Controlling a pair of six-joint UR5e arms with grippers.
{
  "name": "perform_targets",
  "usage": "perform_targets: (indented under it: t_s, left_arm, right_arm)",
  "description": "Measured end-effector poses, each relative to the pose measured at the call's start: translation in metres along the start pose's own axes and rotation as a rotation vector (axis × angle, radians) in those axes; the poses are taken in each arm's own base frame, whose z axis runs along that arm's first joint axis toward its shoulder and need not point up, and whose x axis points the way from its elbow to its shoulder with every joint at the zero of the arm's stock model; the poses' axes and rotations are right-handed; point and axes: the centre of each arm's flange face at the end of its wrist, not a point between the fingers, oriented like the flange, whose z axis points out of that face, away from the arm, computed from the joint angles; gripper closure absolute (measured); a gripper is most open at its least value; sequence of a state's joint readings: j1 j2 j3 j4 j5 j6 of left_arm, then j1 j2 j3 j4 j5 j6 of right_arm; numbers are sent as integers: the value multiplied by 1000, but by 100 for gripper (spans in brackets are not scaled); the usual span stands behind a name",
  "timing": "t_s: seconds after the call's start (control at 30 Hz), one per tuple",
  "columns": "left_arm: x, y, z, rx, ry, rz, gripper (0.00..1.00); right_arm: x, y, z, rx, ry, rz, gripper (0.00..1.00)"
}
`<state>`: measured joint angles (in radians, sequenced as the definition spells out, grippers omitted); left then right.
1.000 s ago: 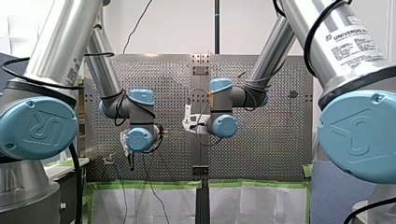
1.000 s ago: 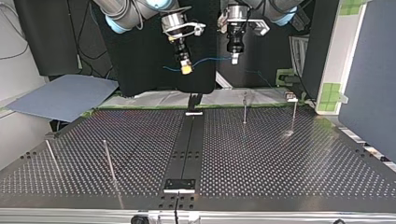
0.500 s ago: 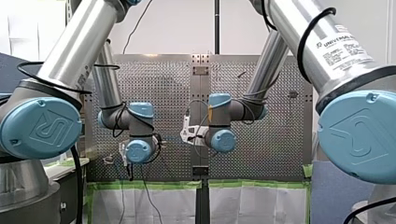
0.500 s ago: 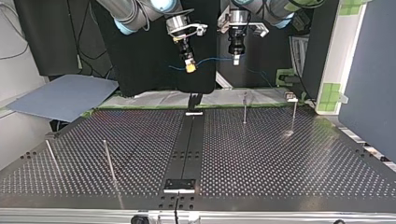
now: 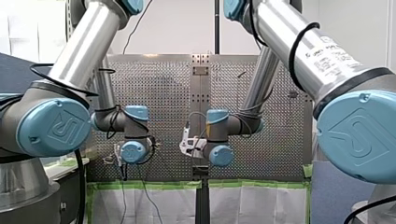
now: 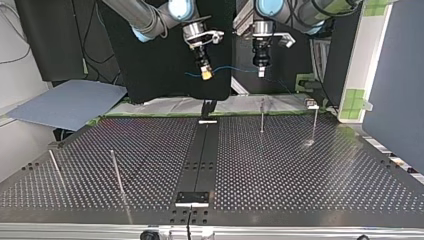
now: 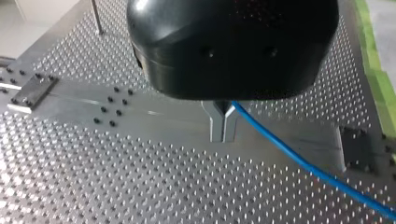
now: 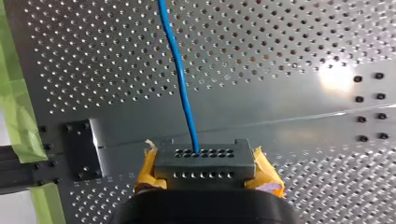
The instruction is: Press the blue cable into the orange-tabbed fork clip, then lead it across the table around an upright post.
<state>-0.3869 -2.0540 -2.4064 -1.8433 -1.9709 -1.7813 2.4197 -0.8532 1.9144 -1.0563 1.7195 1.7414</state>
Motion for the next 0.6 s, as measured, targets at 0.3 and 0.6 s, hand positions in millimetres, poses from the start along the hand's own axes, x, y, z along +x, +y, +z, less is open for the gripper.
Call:
perform_targets:
  t_s: [0.3,0.6]
  left_arm:
    - [-3,14,11,-42,-14,-5,100]
    - [14,19,14,-44,-9,-10,100]
  right_arm:
    - [-32,2,16,8,-30,1,100]
    - [-61,12,25,-3,-111,-11,100]
